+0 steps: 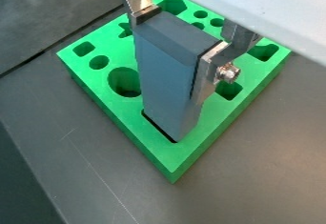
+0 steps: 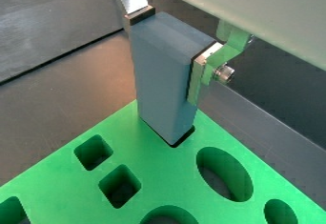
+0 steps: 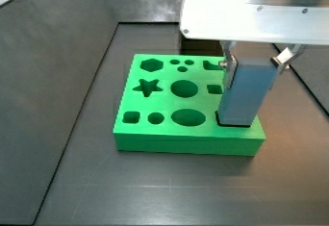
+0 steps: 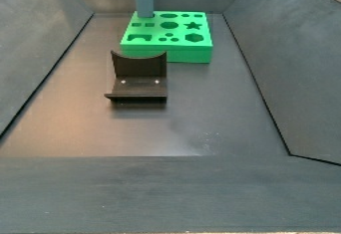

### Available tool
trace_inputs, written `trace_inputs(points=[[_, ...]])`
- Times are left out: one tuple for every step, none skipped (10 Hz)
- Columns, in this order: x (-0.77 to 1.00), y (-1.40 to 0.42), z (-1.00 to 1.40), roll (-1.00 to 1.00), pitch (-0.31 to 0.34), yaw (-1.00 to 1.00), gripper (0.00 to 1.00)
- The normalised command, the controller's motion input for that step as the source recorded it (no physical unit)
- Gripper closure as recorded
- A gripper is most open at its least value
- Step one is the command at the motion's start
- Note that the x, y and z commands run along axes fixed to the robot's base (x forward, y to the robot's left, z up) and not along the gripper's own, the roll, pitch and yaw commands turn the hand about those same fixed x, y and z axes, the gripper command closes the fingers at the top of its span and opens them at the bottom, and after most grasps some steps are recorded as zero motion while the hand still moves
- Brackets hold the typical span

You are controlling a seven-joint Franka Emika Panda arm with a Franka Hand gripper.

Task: Pick up the rectangle object. Move up. Place the rectangle object on the fixture. Regrasp the rectangle object. Move to above the board. Insert the rectangle object.
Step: Insert the rectangle object.

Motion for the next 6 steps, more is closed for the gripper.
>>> trace_inputs(points=[[0.0,0.0,-0.19,0.05,-0.003,0.0,1.0],[-0.03,0.0,-0.29,0.05,-0.026,0.0,1.0],[-0.07,0.0,-0.18,0.01,0.0,-0.08,1.0],[-0.09,0.0,-0.14,0.0,-0.003,-0.09,1.0],[-0.12,0.0,-0.08,0.0,-0.007,-0.1,1.0],[-0.09,0.0,-0.09,0.0,-0.019,-0.09,1.0]])
